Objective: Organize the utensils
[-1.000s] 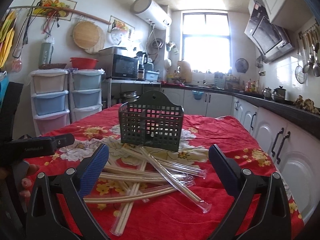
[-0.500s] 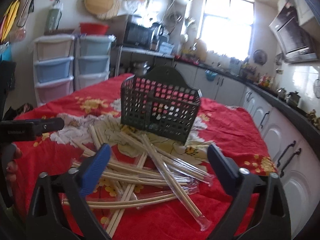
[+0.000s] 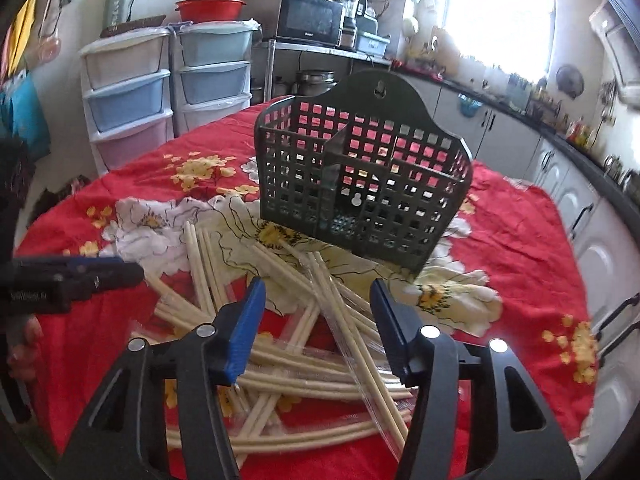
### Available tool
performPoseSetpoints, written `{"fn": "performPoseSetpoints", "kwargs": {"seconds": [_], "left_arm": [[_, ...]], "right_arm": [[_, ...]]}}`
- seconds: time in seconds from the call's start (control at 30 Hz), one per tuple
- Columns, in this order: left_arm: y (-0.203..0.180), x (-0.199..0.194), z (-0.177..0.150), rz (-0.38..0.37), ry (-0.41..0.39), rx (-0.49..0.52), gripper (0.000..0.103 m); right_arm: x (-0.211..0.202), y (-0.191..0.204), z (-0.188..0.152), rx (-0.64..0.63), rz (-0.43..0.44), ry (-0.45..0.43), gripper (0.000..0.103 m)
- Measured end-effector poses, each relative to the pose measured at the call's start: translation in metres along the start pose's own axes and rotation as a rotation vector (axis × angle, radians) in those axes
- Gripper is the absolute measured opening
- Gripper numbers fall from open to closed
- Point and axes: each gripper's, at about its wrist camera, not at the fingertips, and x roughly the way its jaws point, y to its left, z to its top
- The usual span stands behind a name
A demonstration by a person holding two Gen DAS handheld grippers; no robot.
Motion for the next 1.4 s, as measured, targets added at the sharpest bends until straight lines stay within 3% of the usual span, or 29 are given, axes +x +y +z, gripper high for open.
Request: {"fn": "performPoseSetpoints", "kwargs": {"seconds": [0.17, 0.5, 0.67, 0.73, 0.93, 1.07, 1.13, 1.4], "left_arm": [[0.006, 0.009, 0.003, -0.028, 0.031, -0.048, 0.055], [0.011, 0.015, 0.006, -0.071, 0.051, -0.104, 0.033], [0.012, 0.02, 0.006, -0.088, 0.06, -0.118, 0.025], [0.012, 0.021, 0.007, -0.092, 0.061, -0.117, 0.023], [0.012, 0.023, 0.009, -0.102, 0.055, -0.123, 0.016], [0.014, 0.023, 0.012, -0.11, 0.045, -0.126, 0.011], [0.016, 0.023, 0.015, -0.116, 0.045, -0.132, 0.009], [0.014, 0.011, 0.028, -0.126, 0.006, -0.113, 0.006]], "right_arm": [[0.022, -0.011, 0.007, 0.016, 0.049, 0.061, 0.045], [0.058, -0.028, 0.014, 0.078, 0.133, 0.147, 0.041], [0.068, -0.028, 0.015, 0.078, 0.156, 0.169, 0.034], [0.07, -0.028, 0.014, 0.079, 0.172, 0.179, 0.027], [0.072, -0.03, 0.015, 0.079, 0.182, 0.18, 0.013], [0.063, -0.035, 0.019, 0.085, 0.181, 0.151, 0.009], [0.058, -0.037, 0.021, 0.079, 0.179, 0.133, 0.001], [0.043, -0.041, 0.027, 0.06, 0.157, 0.097, 0.001]]}}
